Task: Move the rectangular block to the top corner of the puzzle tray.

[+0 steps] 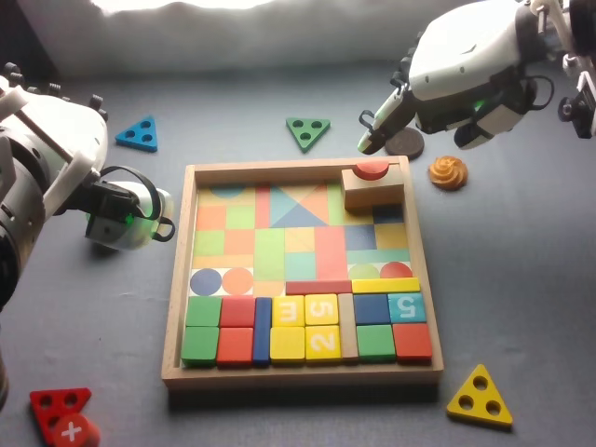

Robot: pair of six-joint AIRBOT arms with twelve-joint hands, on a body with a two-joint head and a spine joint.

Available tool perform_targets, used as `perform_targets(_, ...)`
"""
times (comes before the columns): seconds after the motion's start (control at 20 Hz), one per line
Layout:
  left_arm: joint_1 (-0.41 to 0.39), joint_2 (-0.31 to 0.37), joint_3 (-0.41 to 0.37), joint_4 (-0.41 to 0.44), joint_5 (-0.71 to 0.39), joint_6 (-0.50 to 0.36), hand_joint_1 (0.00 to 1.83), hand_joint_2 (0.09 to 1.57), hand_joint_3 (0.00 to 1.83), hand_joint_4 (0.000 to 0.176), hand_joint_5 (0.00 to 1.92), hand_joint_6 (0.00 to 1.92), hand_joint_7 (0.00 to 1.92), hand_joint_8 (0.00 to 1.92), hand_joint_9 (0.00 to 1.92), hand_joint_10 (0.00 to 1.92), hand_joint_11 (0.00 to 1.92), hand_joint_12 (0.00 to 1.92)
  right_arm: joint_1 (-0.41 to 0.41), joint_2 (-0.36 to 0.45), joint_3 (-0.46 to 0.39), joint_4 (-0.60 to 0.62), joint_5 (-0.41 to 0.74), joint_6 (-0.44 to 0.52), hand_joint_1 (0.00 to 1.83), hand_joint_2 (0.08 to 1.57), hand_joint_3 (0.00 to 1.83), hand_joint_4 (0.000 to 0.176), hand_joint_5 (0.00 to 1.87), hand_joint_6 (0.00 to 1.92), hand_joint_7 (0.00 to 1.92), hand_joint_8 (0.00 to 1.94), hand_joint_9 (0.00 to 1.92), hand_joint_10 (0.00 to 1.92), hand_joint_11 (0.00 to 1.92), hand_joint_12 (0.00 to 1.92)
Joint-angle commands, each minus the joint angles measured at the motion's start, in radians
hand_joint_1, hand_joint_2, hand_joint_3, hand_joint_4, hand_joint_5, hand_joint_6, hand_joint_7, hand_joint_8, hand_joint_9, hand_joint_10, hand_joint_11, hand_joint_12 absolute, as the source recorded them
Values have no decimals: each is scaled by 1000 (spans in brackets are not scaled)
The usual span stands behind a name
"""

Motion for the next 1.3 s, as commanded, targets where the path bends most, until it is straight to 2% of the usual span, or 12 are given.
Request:
perform_targets(0.0, -16, 8, 2, 89, -29, 4, 0, 1300, 0, 0, 356, 1, 353, 1, 293, 2, 0, 497, 13, 20, 4, 51, 11, 2, 1426, 1260, 12, 0, 507, 5, 1284, 1941, 1485, 1921, 1526, 1921)
perform_targets(0.15, -17, 8, 2, 88, -29, 4, 0, 1299, 0, 0, 345, 4, 346, 5, 292, 6, 0, 481, 13, 24, -8, 26, 43, 12, 1311, 1191, 0, 0, 484, 1, 1351, 1941, 1527, 1921, 1548, 1921)
perform_targets(0.45, -17, 8, 1, 86, -29, 4, 0, 1310, 2, 0, 326, 0, 322, 0, 270, 0, 0, 434, 11, 49, -73, 3, 51, 17, 1314, 1191, 0, 0, 484, 3, 1337, 1941, 1528, 1921, 1558, 1921)
perform_targets(0.75, -18, 7, 1, 86, -29, 3, 0, 1302, 0, 0, 362, 1, 366, 2, 307, 5, 0, 531, -5, 50, -84, -30, 50, 27, 1252, 1111, 0, 0, 509, 6, 1320, 1941, 1542, 1921, 1603, 1921)
perform_targets(0.85, -19, 7, 1, 86, -29, 3, 0, 1297, 0, 0, 348, 0, 350, 0, 290, 1, 0, 491, -10, 50, -84, -31, 50, 27, 1275, 1102, 0, 0, 506, 2, 1337, 1941, 1558, 1921, 1617, 1921)
perform_targets(0.95, -19, 7, 1, 86, -29, 2, 0, 1298, 0, 0, 352, 2, 355, 3, 296, 4, 0, 486, -12, 50, -84, -33, 49, 27, 1265, 1105, 0, 0, 504, 1, 1343, 1941, 1565, 1921, 1620, 1921)
perform_targets(1.15, -19, 7, 2, 86, -29, 2, 0, 1298, 0, 0, 348, 2, 354, 2, 297, 2, 0, 485, -13, 50, -84, -35, 43, 27, 1376, 1183, 12, 0, 491, 1, 1343, 1941, 1549, 1921, 1563, 1921)
perform_targets(1.25, -19, 7, 2, 86, -29, 2, 0, 1302, 1, 0, 344, 2, 340, 2, 275, 3, 0, 447, -13, 50, -83, -35, 36, 18, 1347, 1211, 17, 0, 453, 0, 1331, 1941, 1541, 1921, 1551, 1921)
